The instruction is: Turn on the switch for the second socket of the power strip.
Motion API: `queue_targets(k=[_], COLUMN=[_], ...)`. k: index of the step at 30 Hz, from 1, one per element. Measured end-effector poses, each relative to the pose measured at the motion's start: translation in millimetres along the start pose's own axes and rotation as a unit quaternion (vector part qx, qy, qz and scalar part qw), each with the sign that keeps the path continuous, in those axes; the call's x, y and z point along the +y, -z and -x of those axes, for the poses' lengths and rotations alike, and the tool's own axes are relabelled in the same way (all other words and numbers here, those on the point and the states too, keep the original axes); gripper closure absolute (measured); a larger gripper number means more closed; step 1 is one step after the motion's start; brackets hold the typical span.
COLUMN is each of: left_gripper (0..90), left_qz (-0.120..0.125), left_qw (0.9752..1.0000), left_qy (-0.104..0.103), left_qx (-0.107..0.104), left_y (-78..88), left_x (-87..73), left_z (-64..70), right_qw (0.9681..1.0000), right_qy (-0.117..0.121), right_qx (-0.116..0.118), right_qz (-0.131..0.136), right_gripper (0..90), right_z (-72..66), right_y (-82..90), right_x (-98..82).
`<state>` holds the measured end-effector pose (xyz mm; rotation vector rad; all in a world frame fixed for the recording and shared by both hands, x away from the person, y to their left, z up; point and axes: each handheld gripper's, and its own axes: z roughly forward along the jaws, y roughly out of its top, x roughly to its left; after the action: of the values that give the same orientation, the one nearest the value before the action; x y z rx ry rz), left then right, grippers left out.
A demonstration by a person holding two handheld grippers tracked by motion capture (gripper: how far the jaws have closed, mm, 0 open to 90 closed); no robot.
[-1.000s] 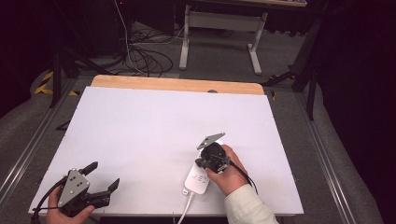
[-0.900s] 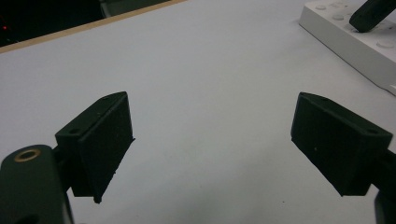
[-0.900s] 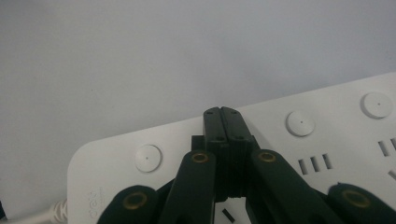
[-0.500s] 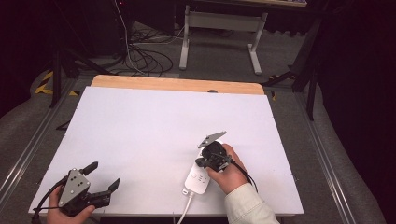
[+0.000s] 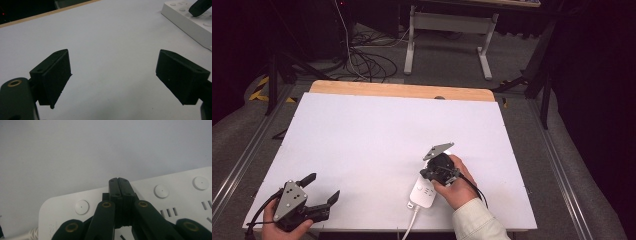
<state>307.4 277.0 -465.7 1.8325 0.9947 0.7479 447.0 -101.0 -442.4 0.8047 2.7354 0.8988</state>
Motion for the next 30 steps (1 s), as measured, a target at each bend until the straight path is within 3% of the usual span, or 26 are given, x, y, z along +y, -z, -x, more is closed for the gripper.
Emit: queue_targets(k=[12, 15, 23, 30], left_gripper=[13.0, 13.0, 13.0, 13.0], left_qz=[0.001, 0.002, 0.002, 0.002], left_qw=[1.0, 1.0, 1.0, 1.0], left_qy=[0.002, 0.003, 0.0, 0.001], left_qx=[0.0, 0.0, 0.001, 0.001], left_y=[-0.3, -0.7, -0.5, -0.4], left_x=[0.1, 0.1, 0.1, 0.1], left_z=[0.8, 1.1, 0.9, 1.1], right_qw=[0.9988, 0.9985, 0.9964, 0.9963], right_qy=[0.005, 0.02, 0.027, 0.028], right_qx=[0.008, 0.007, 0.006, 0.007], right_qz=[0.047, 0.05, 0.08, 0.082], right_gripper=[86.2, 85.7, 84.6, 82.5], right_z=[-6.2, -9.2, -14.6, -13.3], right_y=[21.6, 27.3, 43.5, 43.4], right_x=[2.8, 4.9, 6.9, 5.0])
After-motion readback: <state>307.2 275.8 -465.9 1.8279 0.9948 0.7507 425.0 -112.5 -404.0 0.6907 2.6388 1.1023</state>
